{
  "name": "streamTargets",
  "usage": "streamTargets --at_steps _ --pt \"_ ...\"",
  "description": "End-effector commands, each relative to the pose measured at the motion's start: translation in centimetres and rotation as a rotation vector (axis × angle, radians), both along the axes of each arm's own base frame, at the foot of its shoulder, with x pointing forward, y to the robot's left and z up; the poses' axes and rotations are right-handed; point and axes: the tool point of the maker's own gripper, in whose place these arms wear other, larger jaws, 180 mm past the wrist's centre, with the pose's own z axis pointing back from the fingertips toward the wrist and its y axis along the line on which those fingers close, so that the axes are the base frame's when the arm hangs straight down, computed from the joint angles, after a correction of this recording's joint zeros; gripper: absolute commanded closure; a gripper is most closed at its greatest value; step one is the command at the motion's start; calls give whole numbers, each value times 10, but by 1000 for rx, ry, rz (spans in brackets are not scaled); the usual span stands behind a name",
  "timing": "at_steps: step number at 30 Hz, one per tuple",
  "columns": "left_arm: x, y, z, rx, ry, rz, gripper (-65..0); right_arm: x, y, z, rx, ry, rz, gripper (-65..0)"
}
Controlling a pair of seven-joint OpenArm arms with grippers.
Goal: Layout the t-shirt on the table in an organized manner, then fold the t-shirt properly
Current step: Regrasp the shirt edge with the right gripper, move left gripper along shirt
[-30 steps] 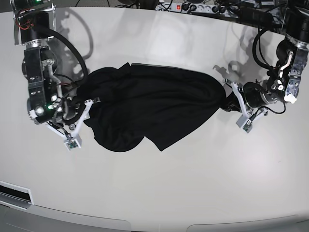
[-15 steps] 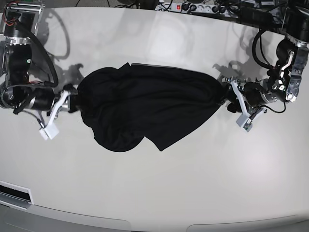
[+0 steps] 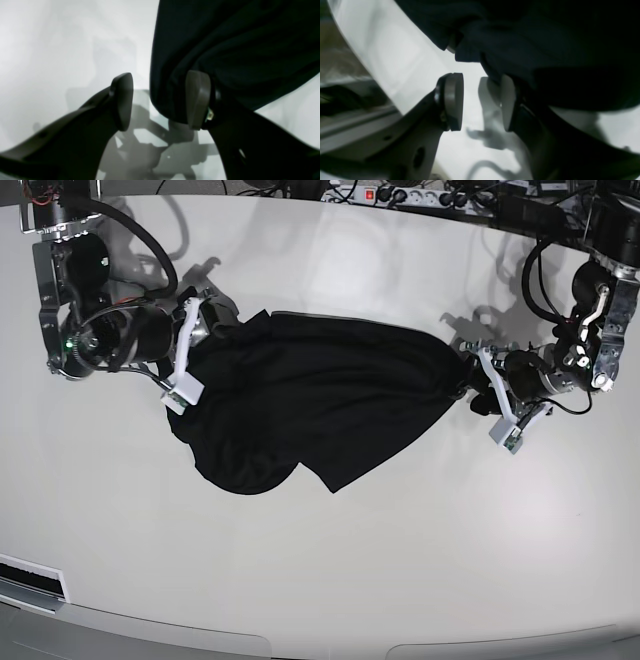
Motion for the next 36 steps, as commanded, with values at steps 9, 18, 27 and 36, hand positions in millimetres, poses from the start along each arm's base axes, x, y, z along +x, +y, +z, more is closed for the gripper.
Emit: streamTargets --at_steps 9,18,27,36 --pt "12 1 15 -21 -53 3 -345 27 -11 -19 -354 -267 136 -254" --pt "13 1 15 -23 -56 3 -345 15 9 -33 -456 -348 191 -280" --pt "12 -3 18 -55 -53 -3 -344 29 -8 -30 -527 -350 37 0" --pt "-15 -35 29 -234 66 -131 -345 40 -2 1 -543 -396 31 0"
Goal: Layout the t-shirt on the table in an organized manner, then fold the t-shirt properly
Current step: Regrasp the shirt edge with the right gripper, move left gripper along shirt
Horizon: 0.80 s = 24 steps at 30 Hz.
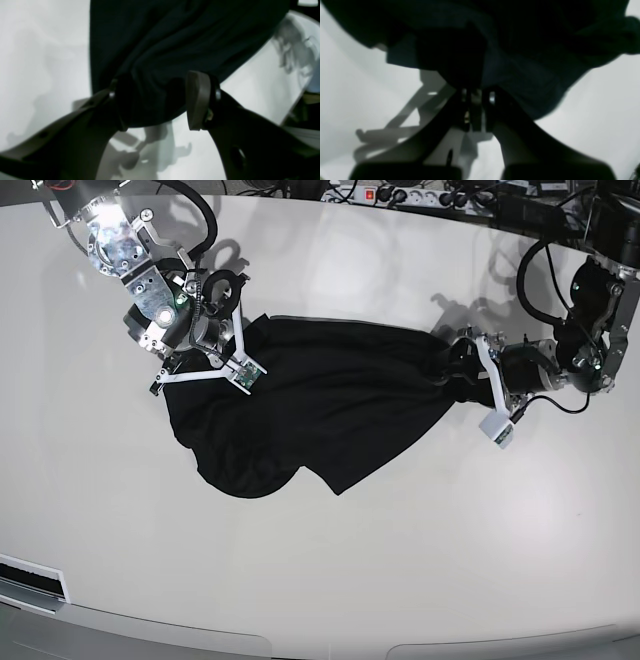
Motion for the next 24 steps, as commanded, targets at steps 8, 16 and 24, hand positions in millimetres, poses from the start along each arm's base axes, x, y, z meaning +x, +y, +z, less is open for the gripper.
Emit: streamTargets --at_steps 8,16,24 --pt "-10 -3 2 -47 19 5 -345 30 17 52 77 -175 6 0" --pt "-42 -14 -23 -29 77 -14 -345 34 13 54 47 -203 10 0" --pt "-71 -34 -60 188 -15 -282 -345 34 13 54 50 -202 10 0"
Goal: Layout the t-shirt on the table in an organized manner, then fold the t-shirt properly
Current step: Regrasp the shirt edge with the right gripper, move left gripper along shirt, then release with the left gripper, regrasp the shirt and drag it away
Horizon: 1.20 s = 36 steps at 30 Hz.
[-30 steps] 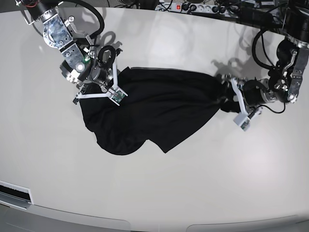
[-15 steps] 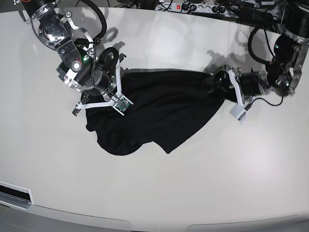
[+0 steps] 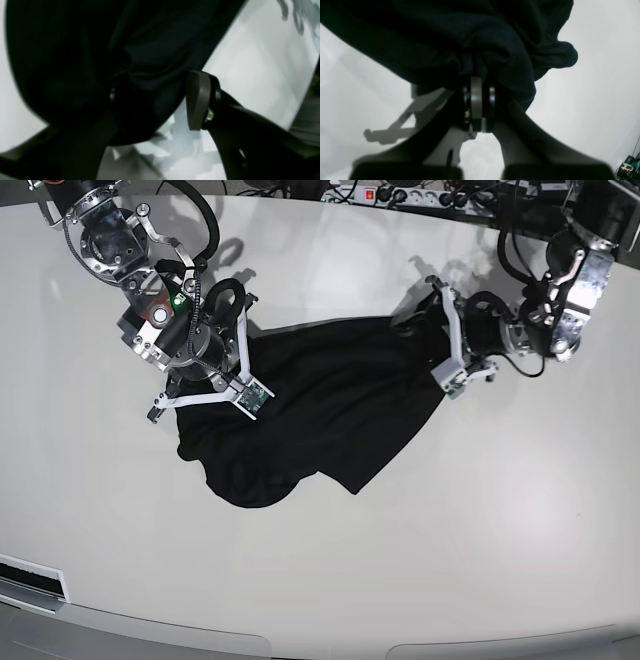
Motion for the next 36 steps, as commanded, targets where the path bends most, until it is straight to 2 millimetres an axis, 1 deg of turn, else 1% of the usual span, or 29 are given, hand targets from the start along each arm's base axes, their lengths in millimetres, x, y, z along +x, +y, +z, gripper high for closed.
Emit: streamTargets --at_steps 1,3,4,5,7,10,12,13,15,17,19,21,23,26,28,29,32,34,36 --pt "-3 10 -12 98 -2 -16 -345 10 1 11 13 -47 1 0" --pt "8 14 -20 177 -44 21 -337 9 0 11 13 -45 -2 0" --pt "15 17 -22 212 -67 38 -299 8 0 10 13 -42 -2 0" --pt "21 20 -23 246 -89 54 -224 7 1 9 14 -39 -1 0" --pt "33 26 -22 290 -126 76 -4 6 1 9 13 -37 -1 0" --pt "55 40 -12 367 -180 61 0 7 -2 9 1 -44 -5 0" --pt "73 49 4 429 -215 55 0 12 -11 12 -30 -73 -34 0" --pt "83 53 15 457 -240 57 0 14 -16 13 -56 -88 -47 0" --pt "103 58 43 493 -313 70 0 19 -27 18 -112 -124 -72 0" --pt "120 60 75 513 -402 84 0 24 -38 30 -165 -176 -115 0" --pt "131 61 106 531 -481 86 0 30 -44 47 -189 -238 -154 0" --pt "139 62 131 545 -549 81 0 34 -46 58 -194 -282 -172 0" --pt "147 68 151 579 -614 68 0 36 -51 63 -200 -304 -189 0" --pt "159 87 174 662 -696 58 0 38 -63 70 -244 -346 -234 0" --pt "163 96 184 684 -714 60 0 39 -65 72 -251 -357 -244 0" --pt "164 97 186 680 -721 58 0 39 -64 72 -249 -357 -241 0" --pt "161 93 184 661 -719 15 0 39 -60 70 -239 -347 -220 0" --pt "160 88 185 641 -730 -7 0 41 -64 75 -247 -374 -246 0" --pt "161 85 187 624 -743 -6 0 44 -73 82 -266 -412 -291 0"
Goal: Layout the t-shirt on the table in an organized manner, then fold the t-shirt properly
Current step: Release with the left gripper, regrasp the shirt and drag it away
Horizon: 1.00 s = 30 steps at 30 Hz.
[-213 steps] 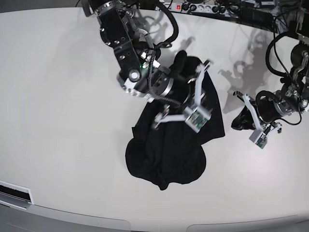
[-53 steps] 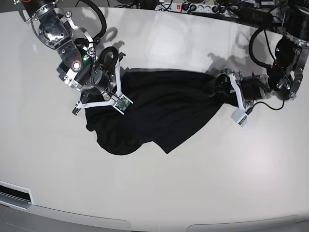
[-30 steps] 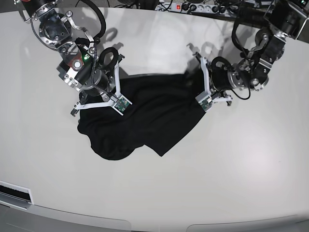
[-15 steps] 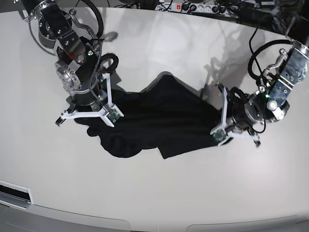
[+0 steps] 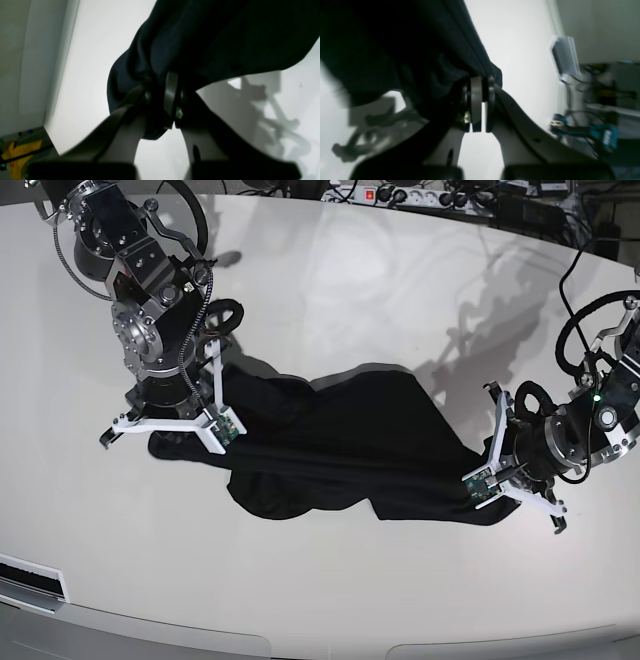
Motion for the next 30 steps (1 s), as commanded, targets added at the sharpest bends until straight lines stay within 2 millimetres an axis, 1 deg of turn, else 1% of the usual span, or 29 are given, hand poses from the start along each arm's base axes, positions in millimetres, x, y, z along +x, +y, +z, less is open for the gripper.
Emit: streamTargets --at_steps 1,3,5,7,9,11,12,13,14,15,17,21,23,25,27,30 --pt "14 16 19 39 -70 42 0 7 -19 17 -39 -65 -69 0" --pt "17 14 26 35 -90 42 0 10 -34 25 -49 -103 -129 0" --pt "24 14 39 25 -129 60 -8 13 -50 32 -50 -133 -189 0" --pt "33 14 53 -11 -175 94 -99 14 -61 34 -35 -133 -223 0" --pt "37 10 61 -74 -177 115 -218 14 -62 28 -1 -93 -215 0" --pt "35 2 61 -136 -143 113 -350 13 -56 17 47 -31 -171 0" --pt "33 -1 60 -161 -126 112 -403 13 -53 11 68 -4 -151 0" --pt "31 -5 58 -189 -105 107 -444 13 -51 6 80 18 -137 0" --pt "28 -9 56 -206 -80 93 -471 13 -53 2 80 30 -136 0" --pt "24 -13 53 -213 -55 72 -481 12 -56 -2 73 40 -141 0" --pt "17 -18 47 -207 -12 35 -481 13 -67 -7 52 44 -167 0" --pt "3 -24 35 -223 80 16 -481 10 -95 -18 54 56 -271 0" --pt "-9 -29 24 -251 151 9 -481 8 -107 -22 51 63 -313 0" --pt "-30 -39 10 -287 252 -31 -480 6 -115 -23 51 64 -339 0" --pt "-55 -55 -5 -323 354 -94 -480 7 -118 -22 50 60 -347 0" --pt "-83 -81 -23 -403 450 -132 -480 7 -116 -22 46 69 -332 0"
